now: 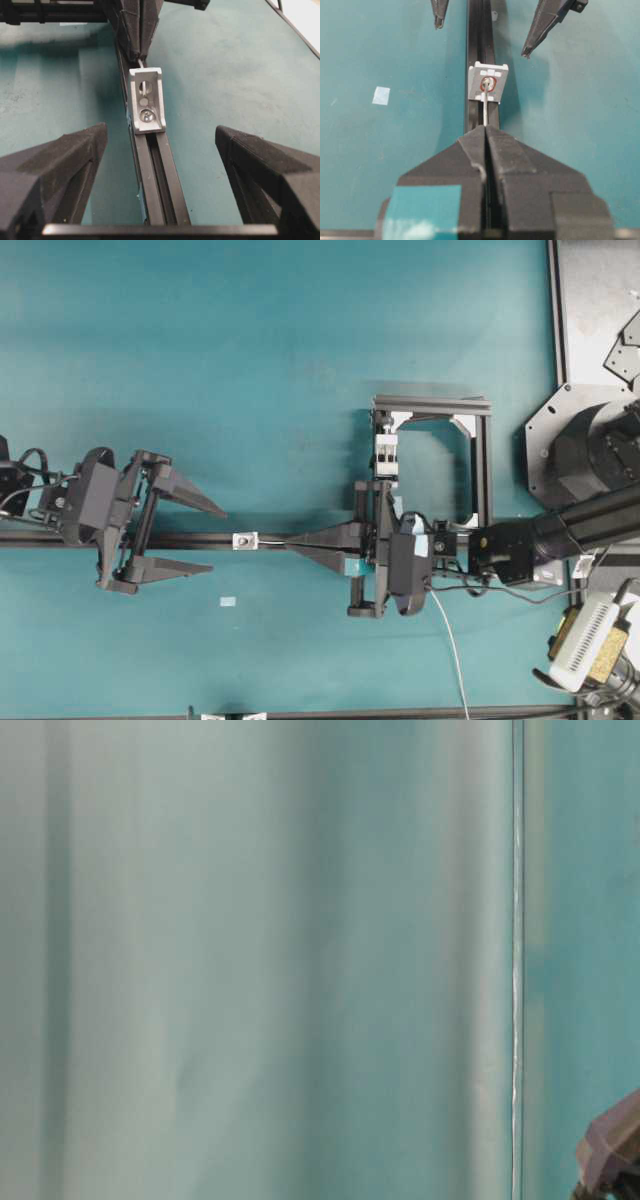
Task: Insert the wire into the hole on the right side and pull it with the left arm.
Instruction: 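Push the wire tip through the white bracket hole with the right gripper, then move the left gripper to the wire tip past the bracket and grasp it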
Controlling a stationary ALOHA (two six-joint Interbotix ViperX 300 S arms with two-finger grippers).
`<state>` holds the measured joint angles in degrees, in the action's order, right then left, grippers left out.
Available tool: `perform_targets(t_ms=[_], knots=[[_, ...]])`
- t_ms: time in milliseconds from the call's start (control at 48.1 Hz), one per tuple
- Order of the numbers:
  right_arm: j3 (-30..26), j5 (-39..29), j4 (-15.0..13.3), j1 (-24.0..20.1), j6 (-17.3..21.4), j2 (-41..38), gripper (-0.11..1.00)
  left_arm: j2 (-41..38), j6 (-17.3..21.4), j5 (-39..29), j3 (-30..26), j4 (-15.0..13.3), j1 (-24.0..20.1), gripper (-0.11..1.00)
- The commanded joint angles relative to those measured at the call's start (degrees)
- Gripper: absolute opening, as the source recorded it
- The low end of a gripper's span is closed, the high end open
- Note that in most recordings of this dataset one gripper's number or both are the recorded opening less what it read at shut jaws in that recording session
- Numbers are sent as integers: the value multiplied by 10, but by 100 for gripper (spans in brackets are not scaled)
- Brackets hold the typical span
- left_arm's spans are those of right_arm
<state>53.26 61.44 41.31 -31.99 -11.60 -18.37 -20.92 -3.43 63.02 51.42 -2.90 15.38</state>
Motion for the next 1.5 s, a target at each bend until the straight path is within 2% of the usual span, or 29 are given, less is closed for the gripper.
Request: perform_targets(t_ms=[0,1330,1476], knots=[[-9,5,0,4,-2,7,2,9,-1,-3,-10,-1,-1,75],[-54,2,-11,32,-11,-17,2,9,-1,-11,-13,0,-1,75],[-58,1,-9,32,-21,-17,2,11,-18,-16,-16,0,-1,75]])
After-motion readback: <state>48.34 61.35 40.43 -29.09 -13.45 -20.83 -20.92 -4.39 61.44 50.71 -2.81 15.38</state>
